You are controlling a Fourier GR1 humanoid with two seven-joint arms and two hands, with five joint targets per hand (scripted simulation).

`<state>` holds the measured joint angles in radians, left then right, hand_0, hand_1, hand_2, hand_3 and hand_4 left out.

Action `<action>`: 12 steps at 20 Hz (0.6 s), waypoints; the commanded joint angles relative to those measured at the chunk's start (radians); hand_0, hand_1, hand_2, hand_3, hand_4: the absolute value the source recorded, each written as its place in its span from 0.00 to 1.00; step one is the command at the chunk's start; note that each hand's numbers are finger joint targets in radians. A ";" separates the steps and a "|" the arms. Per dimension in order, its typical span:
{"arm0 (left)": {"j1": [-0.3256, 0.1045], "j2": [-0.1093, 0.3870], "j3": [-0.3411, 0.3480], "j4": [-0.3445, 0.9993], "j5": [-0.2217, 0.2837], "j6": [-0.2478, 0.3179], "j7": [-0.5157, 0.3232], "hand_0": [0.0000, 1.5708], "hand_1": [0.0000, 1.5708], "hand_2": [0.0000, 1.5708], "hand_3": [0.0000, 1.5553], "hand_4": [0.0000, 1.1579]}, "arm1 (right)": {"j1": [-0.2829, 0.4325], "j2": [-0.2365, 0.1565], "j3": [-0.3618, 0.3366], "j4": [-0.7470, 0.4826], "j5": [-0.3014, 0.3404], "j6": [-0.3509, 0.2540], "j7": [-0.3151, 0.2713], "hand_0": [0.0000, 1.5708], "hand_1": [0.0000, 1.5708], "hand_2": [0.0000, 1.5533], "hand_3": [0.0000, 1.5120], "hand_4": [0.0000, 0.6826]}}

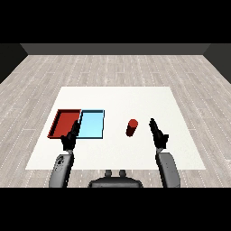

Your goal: Pick the red can and put it in the red box

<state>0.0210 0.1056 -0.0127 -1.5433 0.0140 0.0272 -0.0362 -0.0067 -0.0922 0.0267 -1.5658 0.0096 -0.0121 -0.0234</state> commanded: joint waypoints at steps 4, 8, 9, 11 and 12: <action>-0.016 -0.001 0.000 -0.020 -0.004 -0.027 0.006 0.00 0.00 0.00 0.00 0.00 | 0.045 -0.111 -0.155 -0.003 -0.129 0.132 -0.039 0.00 0.00 0.00 0.00 0.00; -0.068 -0.045 0.026 -0.127 0.052 -0.035 -0.251 0.00 0.00 0.00 0.00 0.00 | 0.023 -0.105 -0.184 -0.061 -0.216 0.210 -0.216 0.00 0.00 0.00 0.00 0.00; -0.020 -0.028 0.038 -0.158 0.072 -0.063 -0.281 0.00 0.00 0.00 0.00 0.00 | 0.047 -0.129 -0.195 -0.082 -0.221 0.240 -0.244 0.00 0.00 0.00 0.00 0.00; -0.010 -0.046 0.021 -0.141 0.055 -0.061 -0.327 0.00 0.00 0.00 0.00 0.00 | 0.062 -0.133 -0.214 -0.085 -0.258 0.275 -0.263 0.00 0.00 0.00 0.00 0.00; -0.005 -0.042 0.031 -0.126 0.070 -0.081 -0.362 0.00 0.00 0.00 0.00 0.00 | 0.037 -0.164 -0.246 -0.022 -0.284 0.319 -0.291 0.00 0.00 0.00 0.00 0.00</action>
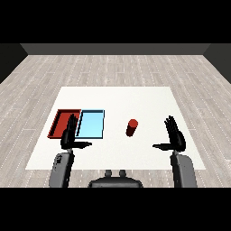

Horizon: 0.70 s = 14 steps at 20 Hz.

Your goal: Pick the red can and put it in the red box

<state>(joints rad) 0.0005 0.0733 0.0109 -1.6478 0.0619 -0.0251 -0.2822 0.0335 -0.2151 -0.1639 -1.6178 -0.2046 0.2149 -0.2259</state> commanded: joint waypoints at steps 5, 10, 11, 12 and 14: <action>0.000 -0.040 -0.005 0.078 0.007 -0.037 -0.192 0.00 0.00 0.00 0.00 0.00 | 0.057 -0.040 -0.086 0.058 -0.038 0.130 -0.174 0.00 0.00 0.00 0.00 0.00; -0.005 -0.010 0.034 0.099 0.014 -0.062 -0.212 0.00 0.00 0.00 0.00 0.00 | 0.004 0.020 -0.050 -0.009 -0.009 0.069 -0.074 0.00 0.00 0.00 0.00 0.00; -0.031 -0.024 0.022 0.025 0.027 -0.035 -0.122 0.00 0.00 0.00 0.00 0.00 | -0.069 -0.024 -0.094 0.145 -0.027 0.122 -0.135 0.00 0.00 0.00 0.00 0.00; 0.066 -0.029 -0.006 0.016 0.002 -0.062 -0.198 0.00 0.00 0.00 0.00 0.00 | 0.042 -0.009 -0.102 0.044 -0.045 0.140 -0.131 0.00 0.00 0.00 0.00 0.00; 0.026 -0.007 0.031 0.012 0.057 -0.090 -0.141 0.00 0.00 0.00 0.00 0.00 | -0.006 0.012 -0.085 0.123 -0.016 0.135 -0.172 0.00 0.00 0.00 0.00 0.00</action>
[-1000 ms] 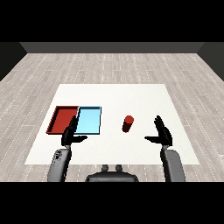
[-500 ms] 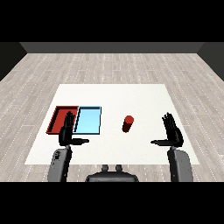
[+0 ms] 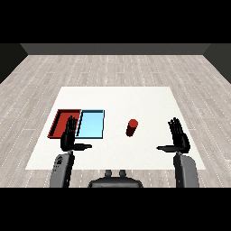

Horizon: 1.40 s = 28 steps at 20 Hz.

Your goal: Pick the red can and put it in the red box

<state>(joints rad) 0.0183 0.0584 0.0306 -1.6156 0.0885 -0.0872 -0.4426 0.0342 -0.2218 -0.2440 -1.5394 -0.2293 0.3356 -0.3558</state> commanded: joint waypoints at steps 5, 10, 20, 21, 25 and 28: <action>0.002 -0.036 -0.019 -0.044 -0.012 0.029 0.007 0.00 0.00 0.00 0.00 0.00 | -0.096 -0.021 -0.017 0.110 -0.020 0.044 0.037 0.00 0.00 0.00 0.00 0.00; 0.042 0.018 0.048 -0.036 0.049 -0.044 -0.016 0.00 0.00 0.00 0.00 0.00 | -0.087 0.032 0.031 0.133 0.078 -0.008 -0.039 0.00 0.00 0.00 0.00 0.00; -0.058 -0.037 0.017 0.034 0.001 0.031 -0.003 0.00 0.00 0.00 0.00 0.00 | -0.171 0.127 0.096 0.162 0.046 -0.079 0.102 0.00 0.00 0.00 0.00 0.00; 0.058 -0.037 0.000 -0.060 0.005 0.013 -0.012 0.00 0.00 0.00 0.00 0.00 | -0.269 0.075 0.040 0.273 0.005 -0.051 0.117 0.00 0.00 0.00 0.00 0.00; -0.012 0.021 0.069 0.042 0.042 -0.038 -0.049 0.00 0.00 0.00 0.00 0.00 | -0.293 0.117 0.061 0.408 0.038 -0.050 -0.002 0.00 0.00 0.00 0.00 0.00; -0.047 -0.032 0.021 0.010 0.004 0.034 0.009 0.00 0.00 0.00 0.00 0.00 | -0.397 0.104 0.038 0.553 0.041 -0.053 -0.047 0.00 0.00 0.00 0.00 0.00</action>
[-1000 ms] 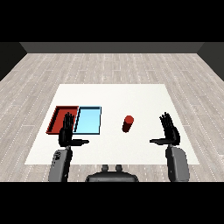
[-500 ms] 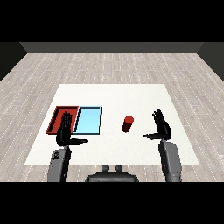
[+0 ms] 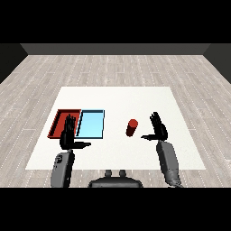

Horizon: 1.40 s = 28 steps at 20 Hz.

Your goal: Pick the red can and put it in the red box

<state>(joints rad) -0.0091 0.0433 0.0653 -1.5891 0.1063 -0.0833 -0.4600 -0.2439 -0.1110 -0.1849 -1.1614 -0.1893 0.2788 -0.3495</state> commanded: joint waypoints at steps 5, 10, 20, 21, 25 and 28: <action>-0.054 0.018 0.026 0.013 0.006 0.012 0.022 0.00 0.00 0.00 0.00 0.00 | 0.014 0.050 0.046 0.039 0.004 -0.026 -0.010 0.00 0.00 0.00 0.00 0.00; 0.008 -0.021 -0.036 -0.042 -0.025 0.037 0.024 0.00 0.00 0.00 0.00 0.00 | -0.004 0.073 0.068 0.022 -0.015 -0.056 0.018 0.00 0.00 0.00 0.00 0.00; -0.073 0.003 0.003 0.020 0.008 0.016 0.042 0.00 0.00 0.00 0.00 0.00 | -0.044 0.100 0.100 0.196 -0.020 -0.064 -0.102 0.00 0.00 0.00 0.00 0.00; -0.026 0.013 0.007 -0.008 0.006 0.005 0.031 0.00 0.00 0.00 0.00 0.00 | -0.097 0.083 0.070 0.266 -0.037 -0.038 -0.143 0.00 0.00 0.00 0.00 0.00; -0.036 0.002 0.013 0.068 0.019 -0.020 -0.045 0.00 0.00 0.00 0.00 0.00 | -0.153 0.076 0.087 0.237 -0.070 -0.079 -0.032 0.00 0.00 0.00 0.00 0.00; -0.015 0.033 0.045 0.004 0.074 -0.056 0.011 0.00 0.00 0.00 0.00 0.00 | -0.119 0.080 0.096 0.229 -0.071 -0.058 -0.060 0.00 0.00 0.00 0.00 0.00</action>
<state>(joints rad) -0.0043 0.0574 0.0776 -1.5919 0.1414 -0.1164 -0.4646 -0.3360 -0.0195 -0.0751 -0.9549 -0.2433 0.2036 -0.4250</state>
